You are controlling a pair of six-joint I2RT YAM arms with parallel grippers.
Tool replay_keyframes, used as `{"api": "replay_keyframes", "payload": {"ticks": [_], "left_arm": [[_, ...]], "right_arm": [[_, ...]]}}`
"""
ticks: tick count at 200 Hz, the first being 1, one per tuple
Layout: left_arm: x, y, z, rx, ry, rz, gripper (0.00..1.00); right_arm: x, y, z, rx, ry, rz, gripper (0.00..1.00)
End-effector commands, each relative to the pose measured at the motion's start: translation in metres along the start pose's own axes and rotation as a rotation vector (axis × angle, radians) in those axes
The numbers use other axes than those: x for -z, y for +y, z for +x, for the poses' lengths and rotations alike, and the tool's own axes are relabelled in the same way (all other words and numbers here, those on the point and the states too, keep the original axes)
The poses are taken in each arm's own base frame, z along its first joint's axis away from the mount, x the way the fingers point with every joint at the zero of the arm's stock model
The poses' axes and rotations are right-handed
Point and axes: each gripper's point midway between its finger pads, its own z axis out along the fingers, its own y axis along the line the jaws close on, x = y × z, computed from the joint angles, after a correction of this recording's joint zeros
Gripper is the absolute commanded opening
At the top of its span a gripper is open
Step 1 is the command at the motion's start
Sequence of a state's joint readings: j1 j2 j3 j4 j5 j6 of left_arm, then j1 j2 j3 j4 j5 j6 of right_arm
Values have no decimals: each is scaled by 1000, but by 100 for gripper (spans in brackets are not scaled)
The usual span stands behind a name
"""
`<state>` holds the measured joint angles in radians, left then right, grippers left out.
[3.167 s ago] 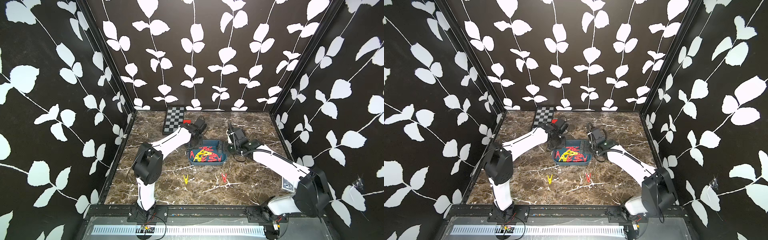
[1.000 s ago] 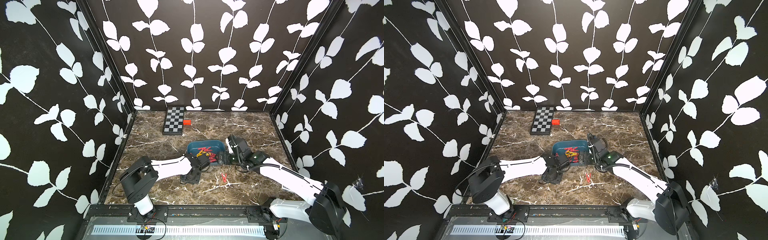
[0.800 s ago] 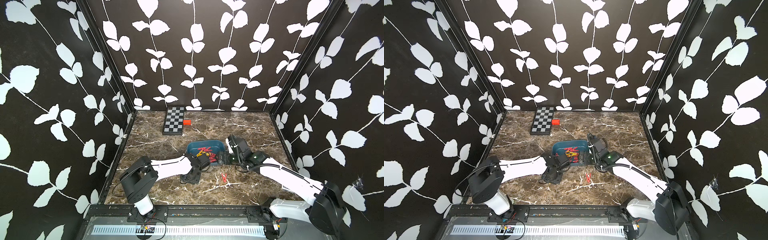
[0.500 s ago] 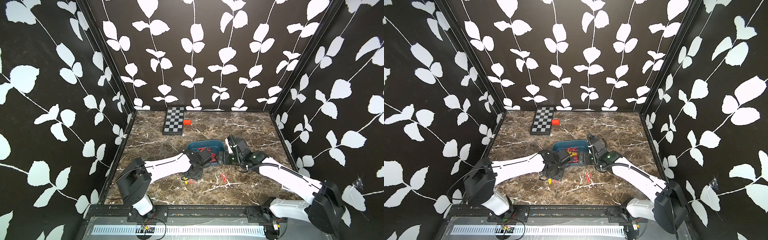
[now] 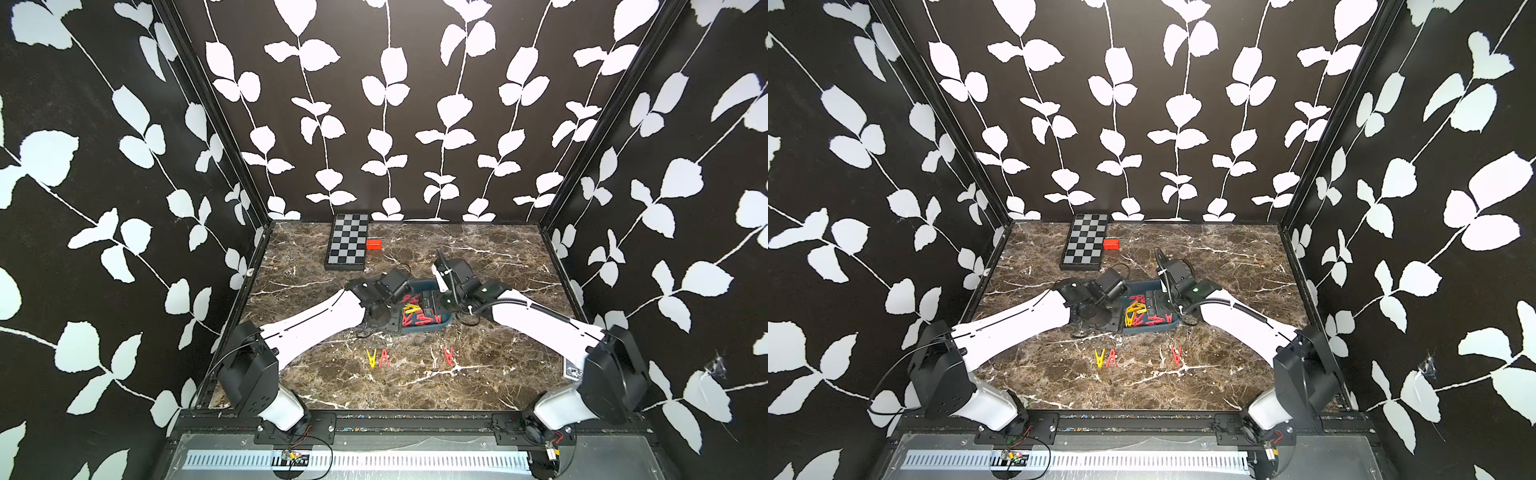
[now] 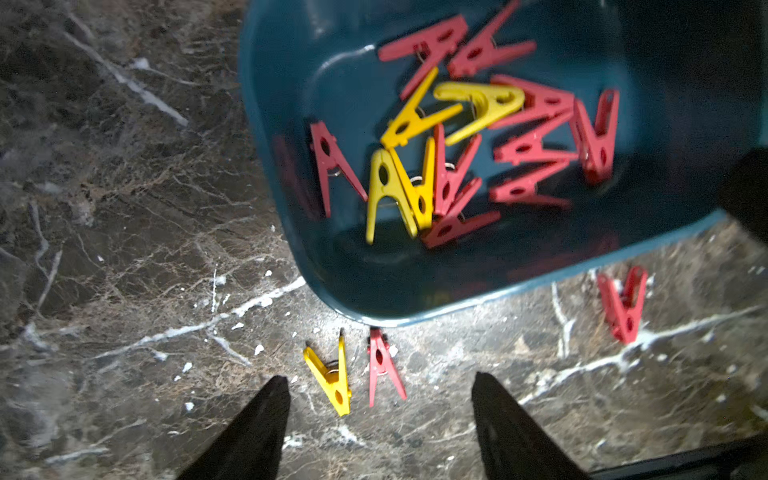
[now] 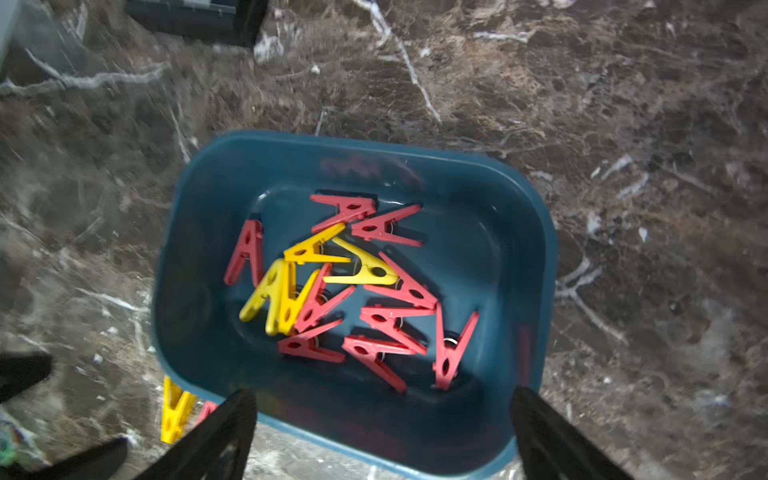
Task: Take the clothespins out of the storage box
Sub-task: Place the clothespin at the center of the board.
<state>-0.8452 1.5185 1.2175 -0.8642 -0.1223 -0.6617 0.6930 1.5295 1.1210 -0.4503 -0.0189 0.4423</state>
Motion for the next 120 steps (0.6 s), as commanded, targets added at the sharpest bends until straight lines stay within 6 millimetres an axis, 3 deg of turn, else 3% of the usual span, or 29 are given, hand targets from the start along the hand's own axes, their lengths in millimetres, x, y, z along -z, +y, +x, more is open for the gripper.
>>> {"api": "replay_keyframes", "payload": {"ticks": [1,10,34,62,72,75,120], "left_arm": [[9,1,-12,11,-39,46,89],[8,4,-15,23,-41,46,98],[0,12,-22,49,-34,44,99],[-17,21,-27,88,-13,53,99],[-24,27,-32,125,-5,64,99],[-27,28,-33,130,-1,68,99],[-54,30,-49,193,29,113,99]], "right_arm": [[-9,3,-4,119,34,8,84],[-20,4,-2,142,62,3,80],[-37,1,-3,153,104,-13,61],[-55,-3,-6,182,142,-15,50],[-63,-7,1,197,174,-10,44],[-61,-4,-10,202,153,-16,42],[-84,-8,-6,234,216,-37,42]]}}
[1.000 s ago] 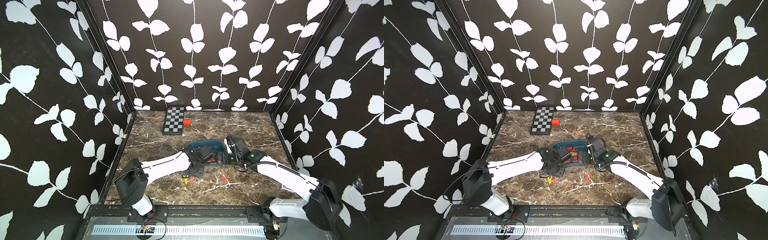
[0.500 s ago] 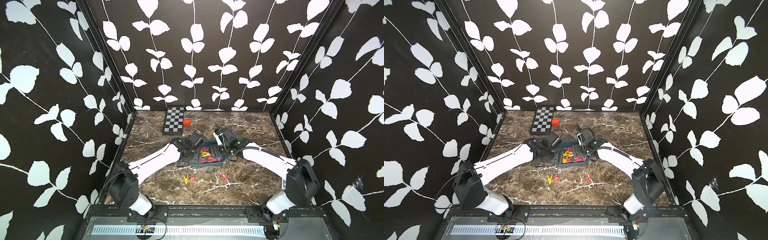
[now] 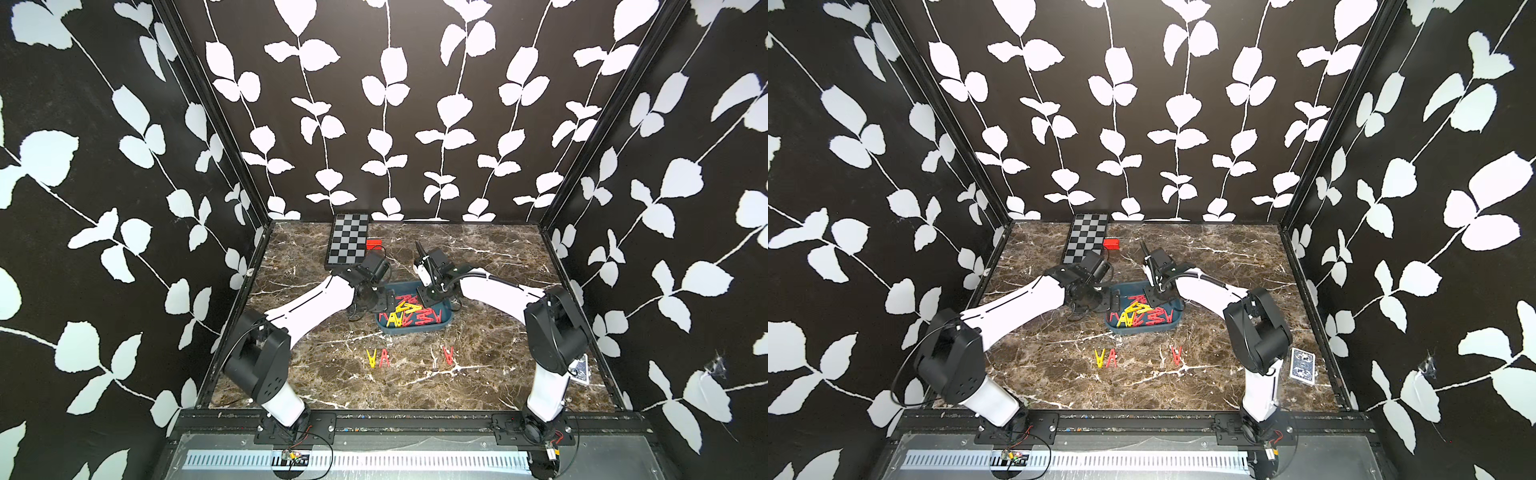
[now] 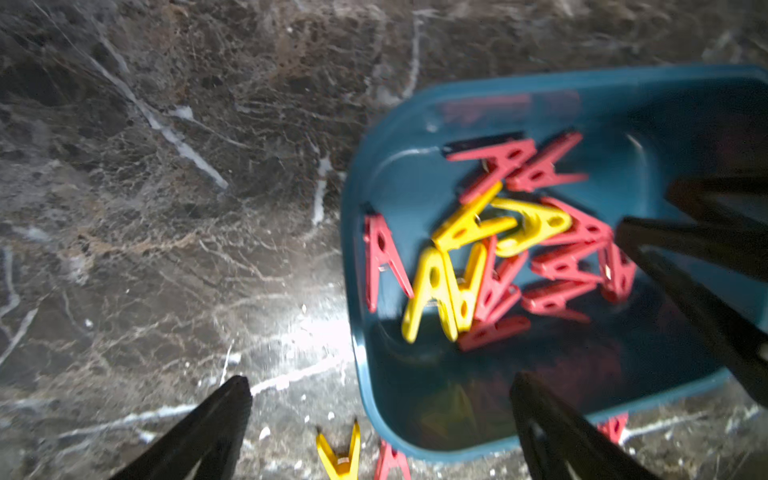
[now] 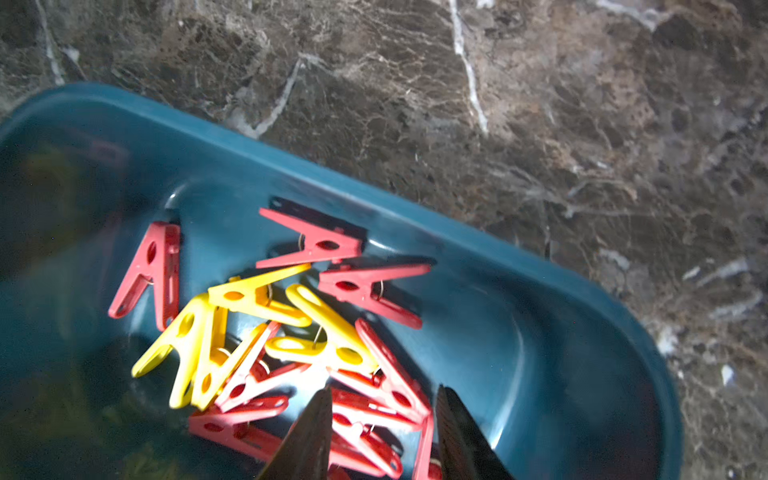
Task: Take the clothespins out of the storage box
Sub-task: Place the clothespin at the center of the board, then pick up the clothespin from the storage box.
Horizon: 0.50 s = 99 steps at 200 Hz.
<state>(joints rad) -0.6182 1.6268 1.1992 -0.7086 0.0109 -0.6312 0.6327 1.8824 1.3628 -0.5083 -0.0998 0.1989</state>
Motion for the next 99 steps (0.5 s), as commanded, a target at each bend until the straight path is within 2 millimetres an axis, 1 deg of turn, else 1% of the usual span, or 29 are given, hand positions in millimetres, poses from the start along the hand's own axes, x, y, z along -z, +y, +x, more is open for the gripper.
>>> {"api": "replay_keyframes", "payload": {"ticks": [1,11,32,63,99], "left_arm": [[-11,-8,-7,9,15,56,99],[-17,-9,-9,17,24,61,98],[-26,-12,-17,30,31,76,93],[-36,-16,-27,36,39,84,92],[-43,-16,-36,37,44,83,91]], "right_arm": [[-7,1,2,48,38,-29,42],[-10,1,3,55,49,-35,42],[-19,3,5,66,72,-49,42],[-30,-1,11,73,105,-31,43],[-35,-7,8,78,99,4,43]]}}
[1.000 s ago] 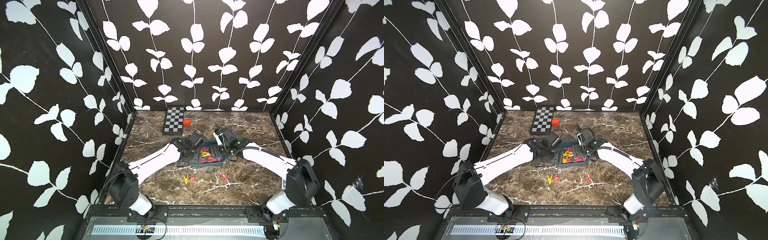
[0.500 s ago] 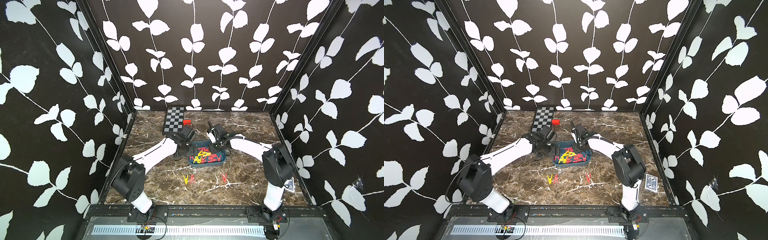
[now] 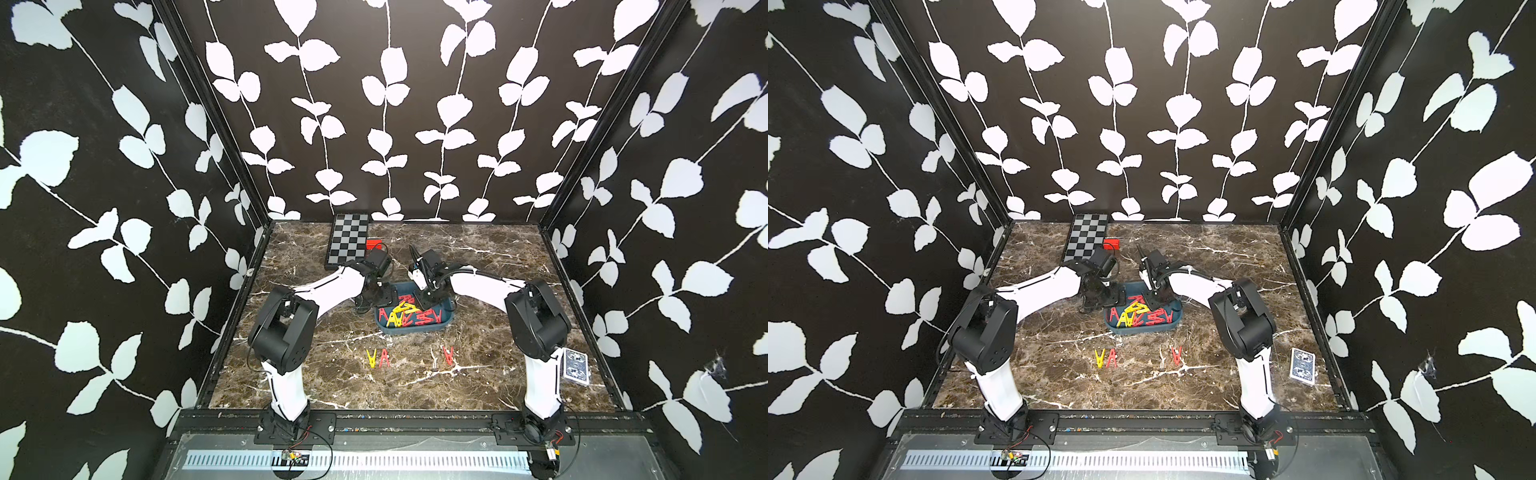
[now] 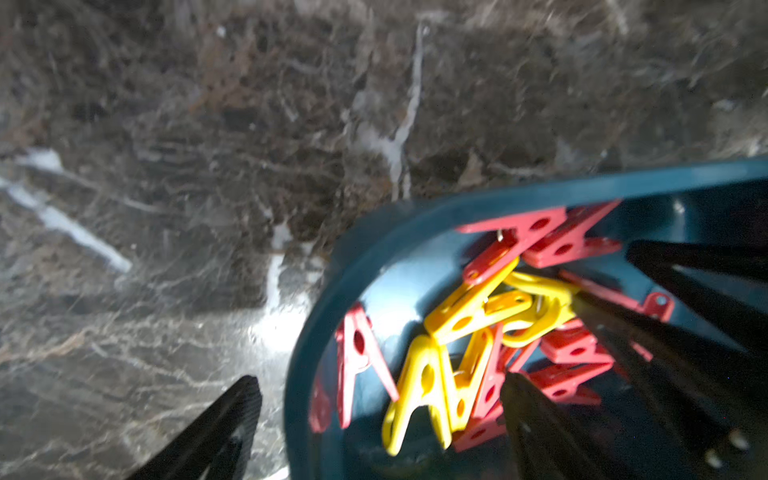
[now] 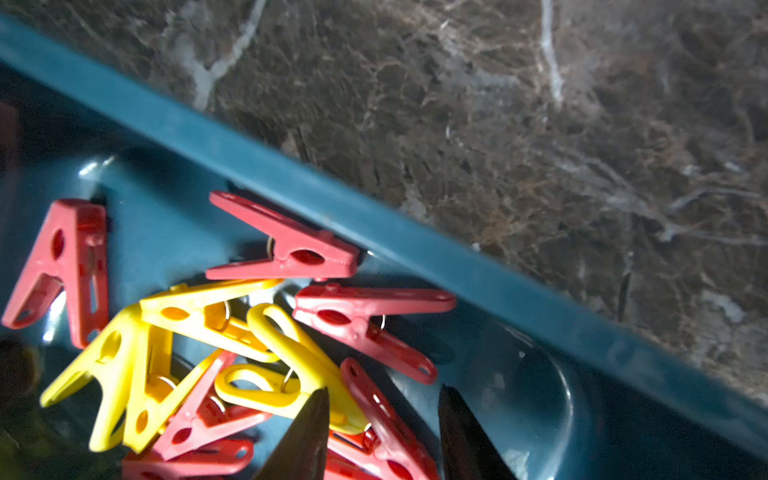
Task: Take the clothespins out of the storage box
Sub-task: Pick up the clothespin from the storage box.
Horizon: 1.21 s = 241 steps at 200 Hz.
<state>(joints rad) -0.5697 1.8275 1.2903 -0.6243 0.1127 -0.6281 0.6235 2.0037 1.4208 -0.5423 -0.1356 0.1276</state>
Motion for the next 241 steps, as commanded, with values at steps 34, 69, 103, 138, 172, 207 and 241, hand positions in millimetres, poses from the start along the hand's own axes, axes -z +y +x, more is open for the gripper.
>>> {"api": "replay_keyframes", "payload": {"ticks": [34,69,103,138,172,207,241], "left_arm": [[3,-4,-24,-6,-32,28,90],[1,-9,-36,-22,-43,37,89],[0,-17,-47,-37,-52,48,88],[-3,-23,-54,-40,-53,61,87],[-3,-25,-58,-41,-56,62,87],[3,-25,-60,-37,-66,65,87],[13,-25,-60,-37,-84,69,87]], "right_arm": [[-2,-8,-10,23,-13,44,43],[-6,-8,-13,26,-13,40,38],[-9,-6,-12,32,-5,28,34],[-13,-5,-10,32,5,22,29],[-14,-2,-8,29,7,8,24],[-14,-1,-5,26,12,5,20],[-15,0,-5,16,2,0,28]]}}
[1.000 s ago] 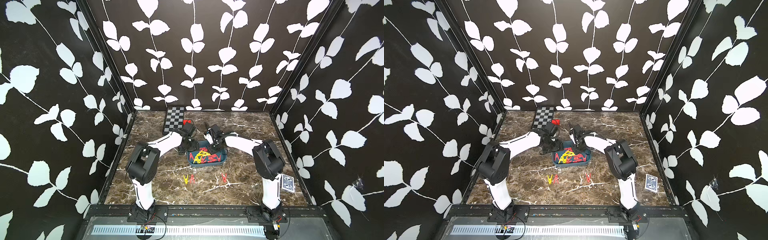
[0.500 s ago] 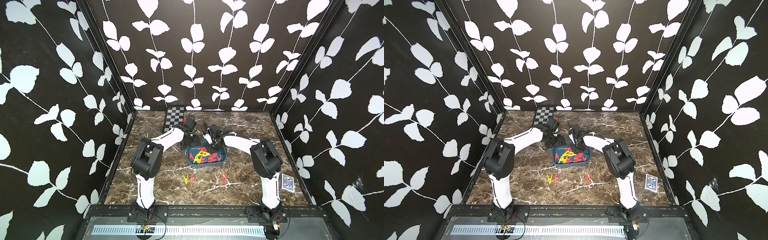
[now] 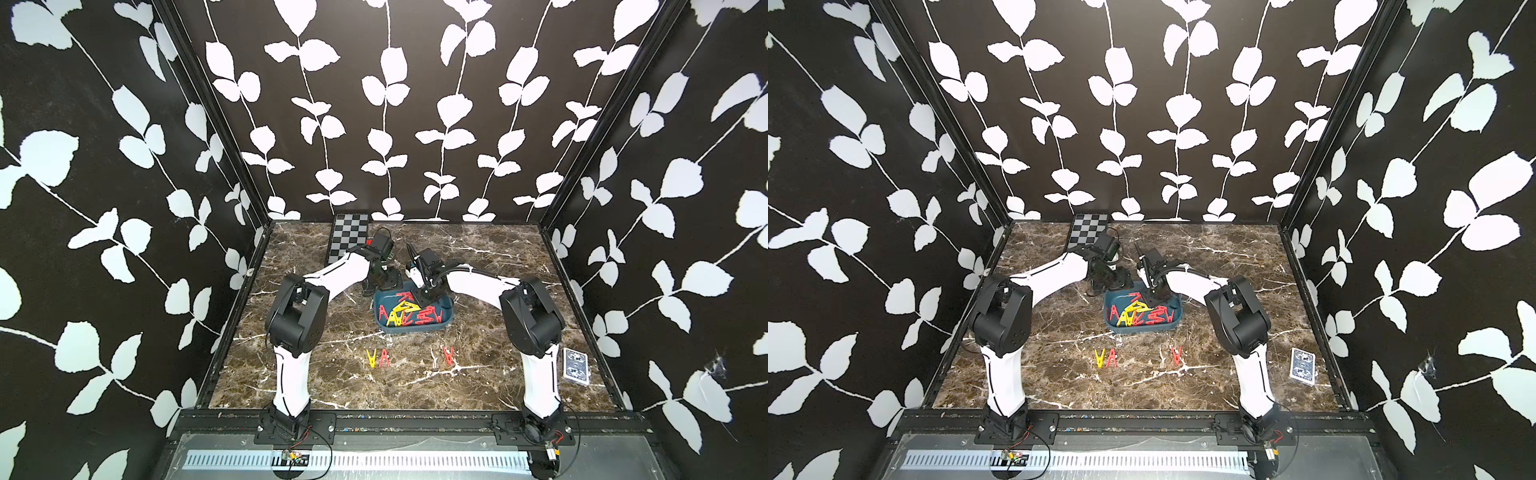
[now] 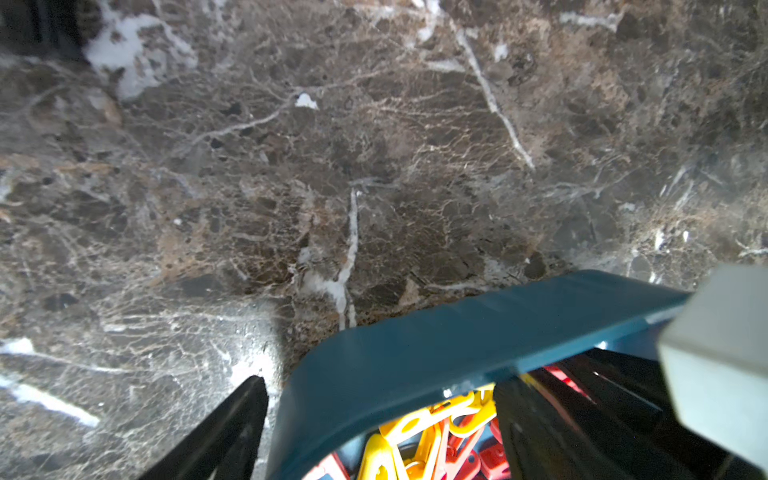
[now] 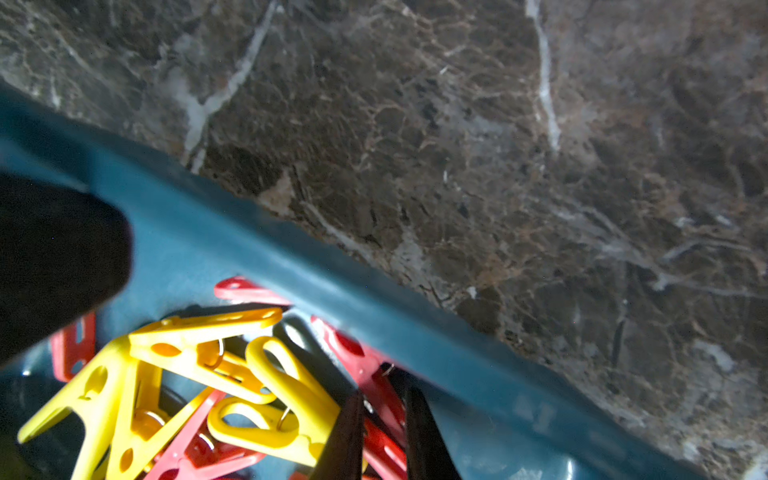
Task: Take the clothespins out of the storage box
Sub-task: Pick up the clothespin from the storage box.
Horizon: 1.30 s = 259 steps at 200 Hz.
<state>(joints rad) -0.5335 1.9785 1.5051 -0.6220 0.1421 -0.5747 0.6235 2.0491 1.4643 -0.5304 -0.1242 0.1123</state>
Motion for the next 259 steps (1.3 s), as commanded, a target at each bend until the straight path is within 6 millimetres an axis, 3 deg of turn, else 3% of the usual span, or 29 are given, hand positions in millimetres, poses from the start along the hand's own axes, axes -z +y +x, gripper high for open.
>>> {"api": "replay_keyframes", "payload": {"ticks": [1,46,74,128,208,259], "left_arm": [[22,-4,-7,-9,-34,18,87],[36,-4,-5,-6,-56,23,87],[45,-1,-3,-1,-67,21,88],[52,1,3,7,-77,24,88],[67,1,14,10,-91,55,88],[79,3,26,-15,-93,79,90]], "right_arm": [[-6,3,6,1,13,-12,29],[-13,4,7,5,23,2,24],[-4,3,4,11,2,12,13],[25,5,-3,13,-55,18,7],[66,8,-5,-51,-116,25,8],[89,20,6,-189,-143,19,9]]}}
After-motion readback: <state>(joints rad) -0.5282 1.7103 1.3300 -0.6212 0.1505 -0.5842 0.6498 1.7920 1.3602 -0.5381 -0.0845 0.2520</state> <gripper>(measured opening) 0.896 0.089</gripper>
